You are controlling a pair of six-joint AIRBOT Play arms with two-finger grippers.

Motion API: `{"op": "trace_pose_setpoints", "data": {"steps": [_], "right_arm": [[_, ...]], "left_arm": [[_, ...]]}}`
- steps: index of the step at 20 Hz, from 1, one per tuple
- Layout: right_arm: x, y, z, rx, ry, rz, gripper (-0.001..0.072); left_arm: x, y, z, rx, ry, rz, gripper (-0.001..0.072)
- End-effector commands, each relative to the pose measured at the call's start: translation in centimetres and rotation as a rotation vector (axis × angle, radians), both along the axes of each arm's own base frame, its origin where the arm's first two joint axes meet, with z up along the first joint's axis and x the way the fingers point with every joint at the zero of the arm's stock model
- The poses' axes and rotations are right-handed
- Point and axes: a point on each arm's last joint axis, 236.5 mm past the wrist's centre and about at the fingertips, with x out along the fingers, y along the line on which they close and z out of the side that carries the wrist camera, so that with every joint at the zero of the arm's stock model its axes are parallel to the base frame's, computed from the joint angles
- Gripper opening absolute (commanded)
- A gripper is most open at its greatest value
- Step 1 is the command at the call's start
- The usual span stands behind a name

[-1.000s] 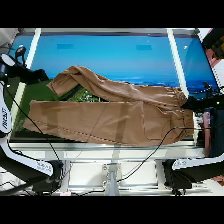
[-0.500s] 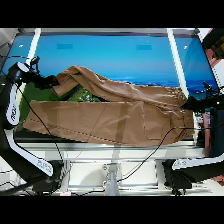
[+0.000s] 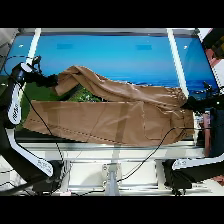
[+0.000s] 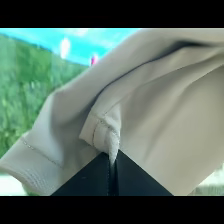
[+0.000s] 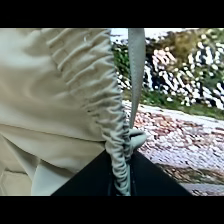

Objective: Fold the clothes and pants, and hang the long-sleeved shirts on hangers.

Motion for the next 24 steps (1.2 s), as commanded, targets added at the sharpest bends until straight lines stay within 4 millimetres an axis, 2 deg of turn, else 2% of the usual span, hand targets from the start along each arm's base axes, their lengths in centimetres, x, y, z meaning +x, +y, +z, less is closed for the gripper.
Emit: {"op": "trace_pose_setpoints", "data": {"steps": [1, 3, 6, 9, 11, 13, 14, 16, 18, 20, 22, 24], "right_arm": [[0.0, 0.0, 0.0, 0.0, 0.0, 0.0, 0.0045], [0.1, 0.0, 0.0, 0.001, -0.003, -0.002, 0.0045], [0.7, -0.1, 0.1, -0.003, -0.025, -0.019, 0.0045], [2.2, 0.0, 0.6, 0.014, -0.077, -0.062, 0.0045], [3.3, 0.0, 1.2, 0.026, -0.117, -0.097, 0.0045], [4.4, -0.4, 1.6, 0.021, -0.148, -0.146, 0.0045], [4.7, -0.7, 1.8, 0.016, -0.155, -0.174, 0.0045], [5.1, -1.2, 1.9, 0.005, -0.159, -0.21, 0.0045], [5.2, -1.4, 1.9, 0.001, -0.158, -0.223, 0.0045], [5.2, -1.4, 1.9, 0.0, -0.158, -0.228, 0.0045], [5.2, -1.5, 1.9, 0.0, -0.158, -0.227, 0.0045], [5.2, -1.4, 1.9, 0.0, -0.157, -0.227, 0.0044]], "left_arm": [[2.6, 1.0, 2.7, 0.043, -0.134, 0.038, 0.0028], [4.3, 1.9, 6.2, 0.077, -0.253, 0.068, 0.0027], [6.5, 3.4, 13.4, 0.199, -0.482, 0.039, 0.0025], [6.8, 4.0, 19.7, 0.398, -0.647, -0.108, 0.0026], [6.2, 4.0, 22.5, 0.475, -0.696, -0.169, 0.0025], [5.2, 3.6, 23.6, 0.51, -0.691, -0.227, 0.0026], [4.2, 3.4, 23.0, 0.528, -0.643, -0.282, 0.0026], [1.0, 4.3, 19.4, 0.56, -0.444, -0.394, 0.0026], [-4.1, 5.9, 14.7, 0.555, -0.159, -0.498, 0.0025], [-9.3, 7.7, 11.1, 0.516, 0.098, -0.549, 0.0025], [-13.1, 8.6, 8.3, 0.437, 0.281, -0.568, 0.0026], [-16.1, 8.6, 5.7, 0.339, 0.423, -0.584, 0.0027]]}}
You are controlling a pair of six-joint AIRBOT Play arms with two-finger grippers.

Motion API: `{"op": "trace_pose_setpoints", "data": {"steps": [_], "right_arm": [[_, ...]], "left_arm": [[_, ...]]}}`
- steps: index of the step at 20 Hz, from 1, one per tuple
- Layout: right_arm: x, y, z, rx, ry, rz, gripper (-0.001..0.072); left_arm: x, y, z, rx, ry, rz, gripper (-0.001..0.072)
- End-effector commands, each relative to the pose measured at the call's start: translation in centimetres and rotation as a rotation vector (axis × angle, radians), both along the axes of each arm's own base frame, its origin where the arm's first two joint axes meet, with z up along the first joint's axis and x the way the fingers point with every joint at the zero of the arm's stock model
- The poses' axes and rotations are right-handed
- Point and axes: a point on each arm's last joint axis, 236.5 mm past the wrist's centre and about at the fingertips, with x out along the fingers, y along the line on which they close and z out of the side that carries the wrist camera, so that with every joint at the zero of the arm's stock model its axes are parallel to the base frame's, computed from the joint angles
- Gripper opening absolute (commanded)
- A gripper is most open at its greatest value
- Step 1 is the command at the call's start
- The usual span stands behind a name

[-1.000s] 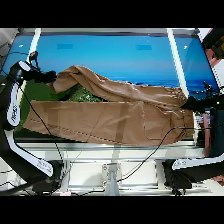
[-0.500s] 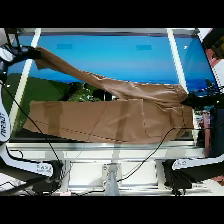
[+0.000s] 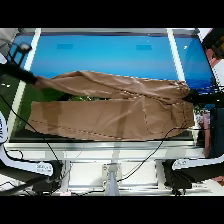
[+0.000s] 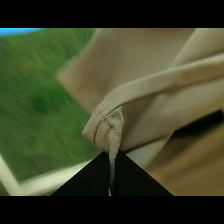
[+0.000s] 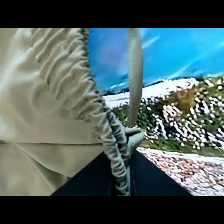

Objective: Fold the clothes and pants, and hang the long-sleeved shirts on hangers.

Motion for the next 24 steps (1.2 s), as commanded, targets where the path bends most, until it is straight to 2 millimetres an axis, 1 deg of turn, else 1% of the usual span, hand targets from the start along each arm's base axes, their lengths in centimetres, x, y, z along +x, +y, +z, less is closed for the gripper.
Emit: {"op": "trace_pose_setpoints", "data": {"steps": [1, 3, 4, 5, 7, 9, 11, 14, 16, 18, 20, 24], "right_arm": [[0.1, -0.1, 0.0, -0.001, -0.002, -0.011, 0.0045], [-0.1, -0.2, -0.1, -0.009, 0.006, -0.004, 0.0045], [-0.3, -0.2, -0.2, -0.012, 0.013, 0.001, 0.0045], [-0.4, -0.3, -0.3, -0.016, 0.018, 0.005, 0.0045], [-0.4, -0.4, -0.3, -0.022, 0.018, 0.003, 0.0045], [0.1, -1.1, -0.4, -0.044, 0.002, -0.021, 0.0045], [1.2, -2.4, -0.2, -0.088, -0.038, -0.063, 0.0045], [3.2, -4.4, 0.4, -0.14, -0.114, -0.145, 0.0044], [4.2, -5.6, 0.8, -0.168, -0.157, -0.195, 0.0045], [4.6, -6.2, 1.0, -0.184, -0.172, -0.219, 0.0044], [4.7, -6.5, 1.0, -0.193, -0.178, -0.229, 0.0045], [4.7, -6.5, 1.0, -0.191, -0.177, -0.231, 0.0045]], "left_arm": [[-7.6, 0.8, -4.3, -0.047, 0.377, 0.023, 0.0026], [-8.2, 1.4, -6.2, -0.032, 0.439, 0.021, 0.0026], [-8.1, 1.7, -7.0, -0.009, 0.453, 0.017, 0.0025], [-7.9, 2.5, -7.6, 0.036, 0.458, 0.035, 0.0025], [-7.0, 4.6, -8.3, 0.147, 0.436, 0.078, 0.0025], [-4.7, 6.6, -8.3, 0.248, 0.339, 0.122, 0.0025], [-2.1, 7.9, -7.9, 0.297, 0.208, 0.207, 0.0025], [0.8, 8.3, -7.6, 0.291, 0.062, 0.291, 0.0025], [2.2, 8.4, -7.3, 0.281, -0.009, 0.331, 0.0025], [2.5, 8.4, -7.5, 0.271, -0.029, 0.368, 0.0025], [2.0, 8.3, -8.4, 0.263, 0.001, 0.387, 0.0025], [0.5, 7.4, -10.3, 0.254, 0.09, 0.389, 0.0025]]}}
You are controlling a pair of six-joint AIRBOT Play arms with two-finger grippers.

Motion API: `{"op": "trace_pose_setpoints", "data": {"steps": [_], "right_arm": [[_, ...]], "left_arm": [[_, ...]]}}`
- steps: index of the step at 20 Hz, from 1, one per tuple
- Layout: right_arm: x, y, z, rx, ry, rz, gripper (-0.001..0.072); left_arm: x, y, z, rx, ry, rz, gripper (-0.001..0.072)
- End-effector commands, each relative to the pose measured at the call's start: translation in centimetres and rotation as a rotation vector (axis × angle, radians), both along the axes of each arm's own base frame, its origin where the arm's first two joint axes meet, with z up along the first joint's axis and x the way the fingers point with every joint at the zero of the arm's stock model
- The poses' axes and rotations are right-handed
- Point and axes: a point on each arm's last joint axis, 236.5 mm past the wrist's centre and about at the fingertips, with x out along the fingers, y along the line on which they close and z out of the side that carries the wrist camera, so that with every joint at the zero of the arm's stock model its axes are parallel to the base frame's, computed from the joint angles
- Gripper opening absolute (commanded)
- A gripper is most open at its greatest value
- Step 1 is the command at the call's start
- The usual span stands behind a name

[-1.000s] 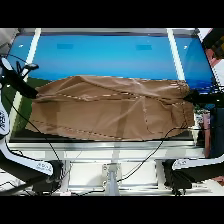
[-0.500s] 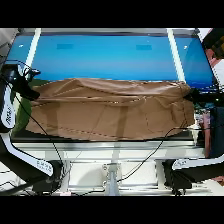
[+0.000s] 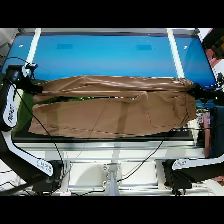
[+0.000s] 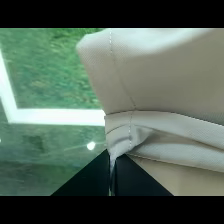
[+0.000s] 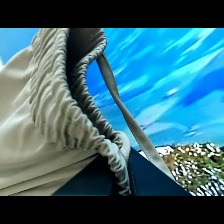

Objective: Fold the clothes and pants, and hang the long-sleeved shirts on hangers.

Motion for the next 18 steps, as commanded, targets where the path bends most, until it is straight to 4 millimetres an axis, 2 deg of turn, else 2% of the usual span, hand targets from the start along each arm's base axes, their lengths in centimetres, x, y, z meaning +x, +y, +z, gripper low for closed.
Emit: {"op": "trace_pose_setpoints", "data": {"steps": [1, 5, 11, 12, 13, 15, 17, 18], "right_arm": [[0.8, -1.5, 0.4, -0.044, -0.035, -0.046, 0.0045], [0.8, -1.4, 0.4, -0.026, -0.03, -0.064, 0.0045], [0.4, -1.0, 0.2, -0.017, -0.015, -0.047, 0.0045], [0.3, -0.8, 0.1, -0.011, -0.011, -0.043, 0.0044], [0.3, -0.5, 0.1, 0.001, -0.007, -0.036, 0.0045], [0.3, 0.6, 0.1, 0.016, 0.002, -0.007, 0.0045], [0.8, 1.6, 0.1, 0.013, 0.001, 0.015, 0.0044], [1.1, 1.9, 0.2, 0.004, -0.006, 0.02, 0.0045]], "left_arm": [[-0.7, -0.2, -1.0, 0.014, 0.048, 0.011, 0.0025], [-0.7, -1.1, -1.2, 0.012, 0.064, -0.004, 0.0025], [-4.9, -1.3, -1.7, -0.003, 0.238, 0.049, 0.0025], [-4.7, -1.0, -1.7, 0.009, 0.232, 0.045, 0.0025], [-3.4, -0.6, -1.5, 0.026, 0.183, 0.026, 0.0025], [0.8, -1.0, -0.1, 0.051, 0.038, -0.032, 0.0026], [6.4, -1.5, 3.0, 0.107, -0.155, -0.116, 0.0026], [9.8, -2.2, 5.7, 0.141, -0.282, -0.171, 0.0026]]}}
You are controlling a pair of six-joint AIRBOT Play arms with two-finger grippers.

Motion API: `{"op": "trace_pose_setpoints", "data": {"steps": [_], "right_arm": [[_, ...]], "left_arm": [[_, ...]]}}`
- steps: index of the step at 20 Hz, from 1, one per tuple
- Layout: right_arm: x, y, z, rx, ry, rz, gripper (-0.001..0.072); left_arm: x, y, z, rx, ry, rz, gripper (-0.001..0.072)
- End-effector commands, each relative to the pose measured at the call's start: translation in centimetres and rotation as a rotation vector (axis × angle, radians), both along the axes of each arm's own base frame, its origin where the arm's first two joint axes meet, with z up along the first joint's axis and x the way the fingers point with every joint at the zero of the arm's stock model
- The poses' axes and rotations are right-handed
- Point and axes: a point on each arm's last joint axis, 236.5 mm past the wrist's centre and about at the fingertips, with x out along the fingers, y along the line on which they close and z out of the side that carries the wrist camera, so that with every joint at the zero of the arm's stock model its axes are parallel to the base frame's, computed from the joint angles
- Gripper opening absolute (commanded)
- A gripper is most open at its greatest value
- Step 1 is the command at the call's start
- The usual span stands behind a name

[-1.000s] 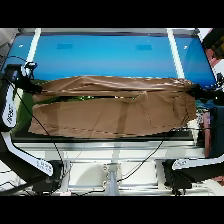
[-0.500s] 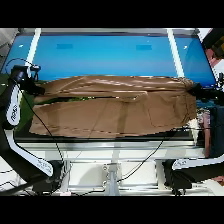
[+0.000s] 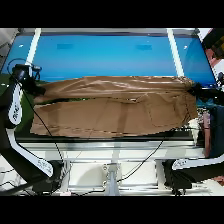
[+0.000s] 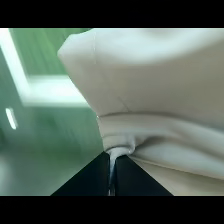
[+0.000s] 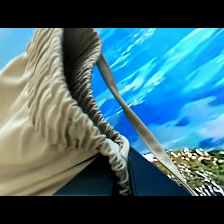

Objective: Fold the clothes and pants, and hang the long-sleeved shirts on hangers.

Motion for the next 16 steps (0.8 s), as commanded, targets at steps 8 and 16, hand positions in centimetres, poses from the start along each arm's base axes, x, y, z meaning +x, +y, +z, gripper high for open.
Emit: {"op": "trace_pose_setpoints", "data": {"steps": [8, 16], "right_arm": [[1.3, 2.3, 0.3, -0.009, -0.012, 0.049, 0.0045], [0.8, 2.5, 0.2, -0.012, 0.005, 0.069, 0.0045]], "left_arm": [[19.5, -11.4, 30.2, 0.196, -1.07, -0.47, 0.0026], [7.6, 0.8, 13.7, 0.095, -0.431, -0.002, 0.0021]]}}
